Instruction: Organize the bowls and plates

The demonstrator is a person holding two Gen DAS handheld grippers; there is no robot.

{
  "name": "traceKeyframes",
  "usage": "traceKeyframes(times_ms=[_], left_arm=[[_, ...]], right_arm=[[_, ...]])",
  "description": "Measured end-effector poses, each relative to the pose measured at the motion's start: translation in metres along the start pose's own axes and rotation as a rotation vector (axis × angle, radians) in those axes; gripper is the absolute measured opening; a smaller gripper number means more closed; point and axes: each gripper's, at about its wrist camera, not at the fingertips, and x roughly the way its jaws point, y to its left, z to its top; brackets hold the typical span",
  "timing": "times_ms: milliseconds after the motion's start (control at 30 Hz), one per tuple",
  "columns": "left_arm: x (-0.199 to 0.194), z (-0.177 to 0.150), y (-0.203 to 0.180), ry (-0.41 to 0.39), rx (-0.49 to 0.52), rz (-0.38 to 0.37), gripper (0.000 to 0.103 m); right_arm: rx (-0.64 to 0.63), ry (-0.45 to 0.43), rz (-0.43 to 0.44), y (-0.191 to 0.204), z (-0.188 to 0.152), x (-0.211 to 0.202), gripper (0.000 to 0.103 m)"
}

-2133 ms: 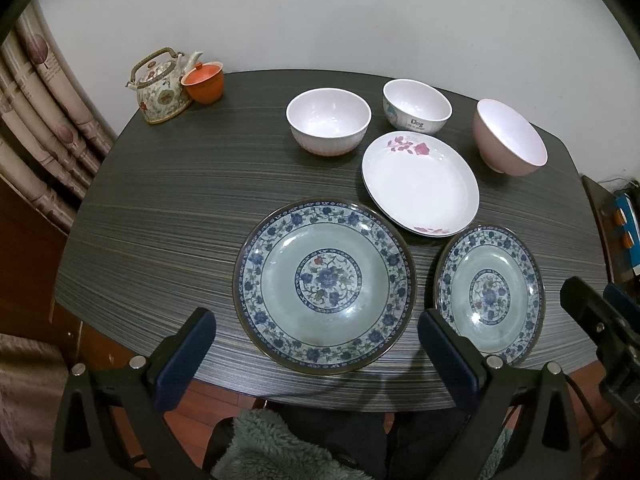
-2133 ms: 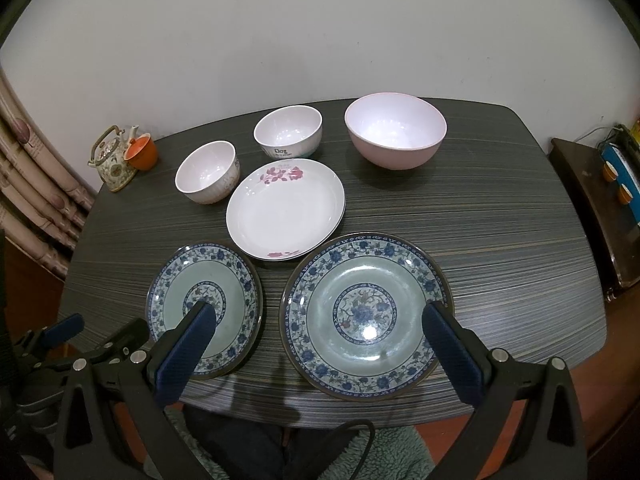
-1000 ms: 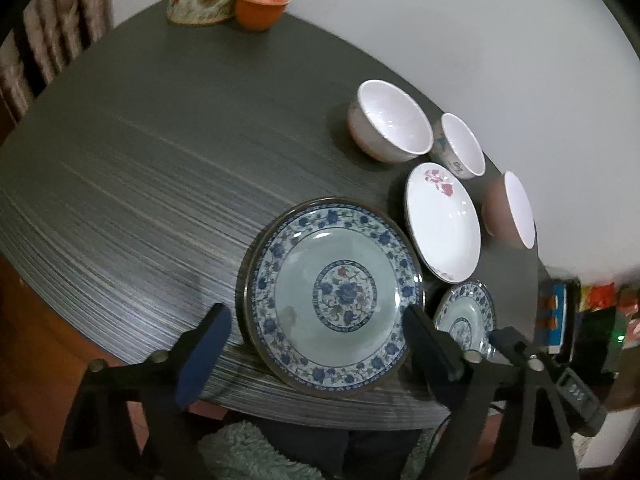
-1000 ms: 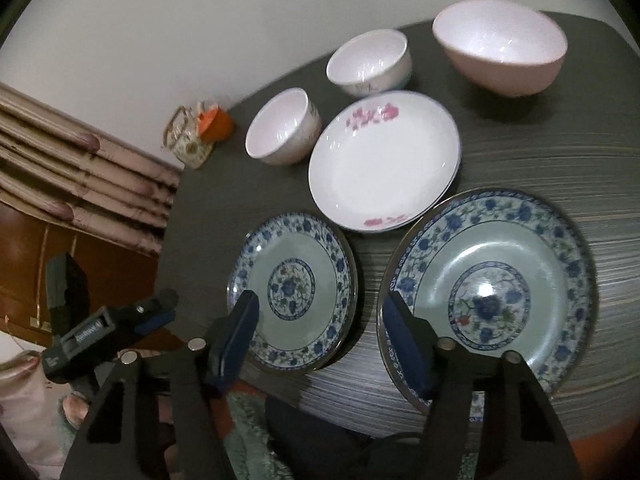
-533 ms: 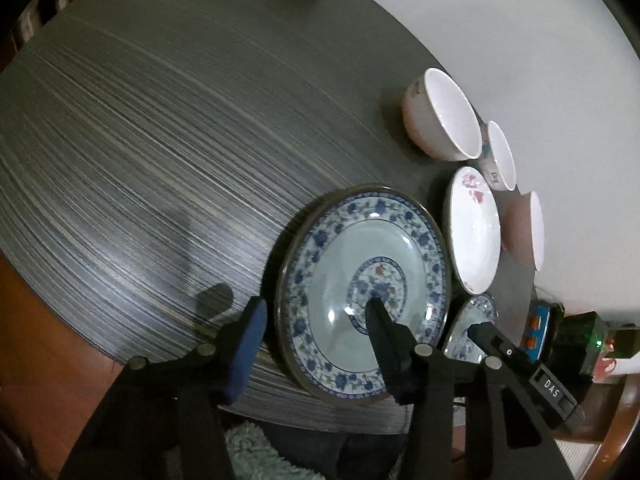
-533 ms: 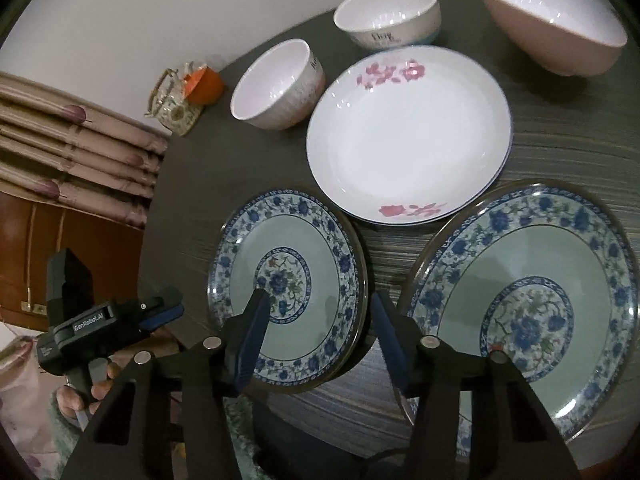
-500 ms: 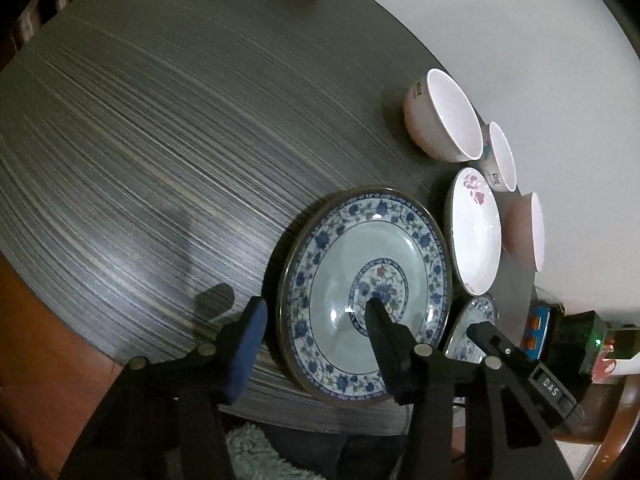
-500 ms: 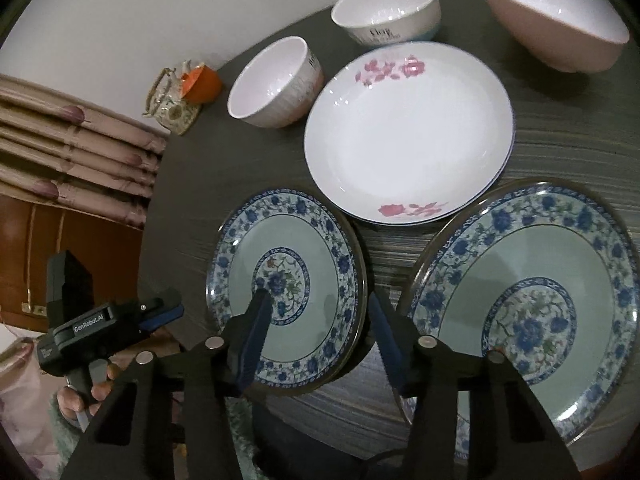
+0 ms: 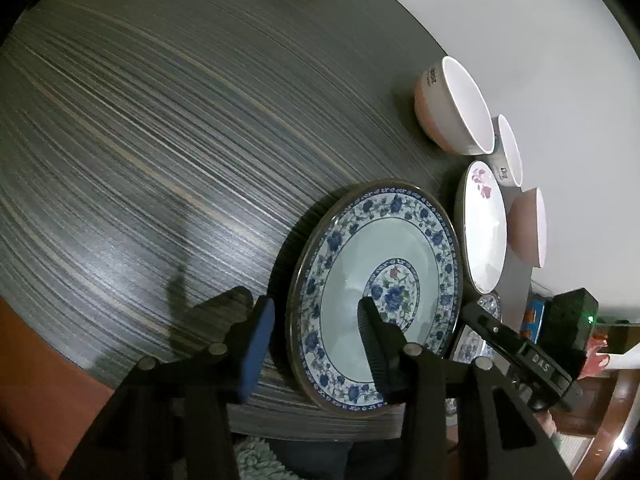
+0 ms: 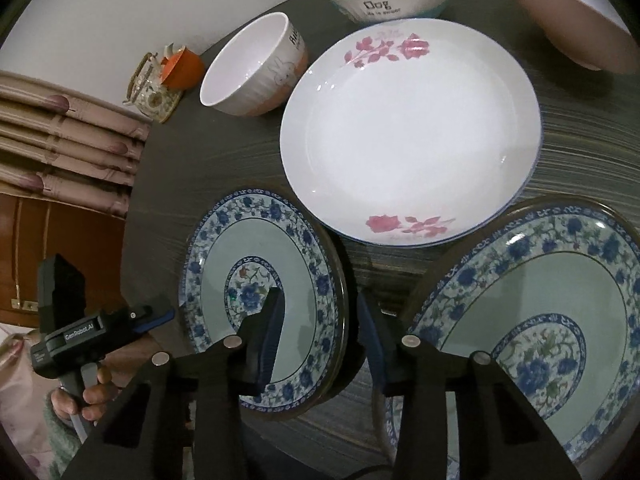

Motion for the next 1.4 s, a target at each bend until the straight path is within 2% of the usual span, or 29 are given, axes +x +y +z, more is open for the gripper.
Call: traceKeyframes(times_ms=[67,267,700,867,967,1133,1400], left_arm=[[0.002,0.001,-0.001,0.002,0.013,-0.003,0.036],[0.009,0.003,-0.002,0.016,0.029,0.001,0.031],[0.02,0.003,-0.005,0.018,0.063,0.034,0.023],[0.027,0.005,-0.004,0.024,0.055,0.044,0.016],[0.028,0.004,-0.004,0.021,0.071,0.054,0.016],[0.024,0.004,-0.005,-0.001,0.082,0.075,0.016],[0.0,0.009,-0.003,-0.055,0.097,0.078,0.016]], right_arm=[[0.001,0.006,-0.002,-0.002,0.002,0.004,0.033],[-0.008,0.009,0.017,-0.005,0.005,0.01,0.026],[-0.047,0.03,0.012,-0.003,0.01,0.023,0.021],[-0.028,0.035,0.022,-0.006,0.012,0.025,0.02],[-0.045,0.041,0.011,-0.004,0.011,0.026,0.016],[-0.053,0.042,0.011,-0.001,0.008,0.025,0.015],[-0.078,-0.007,0.021,0.018,-0.001,0.007,0.013]])
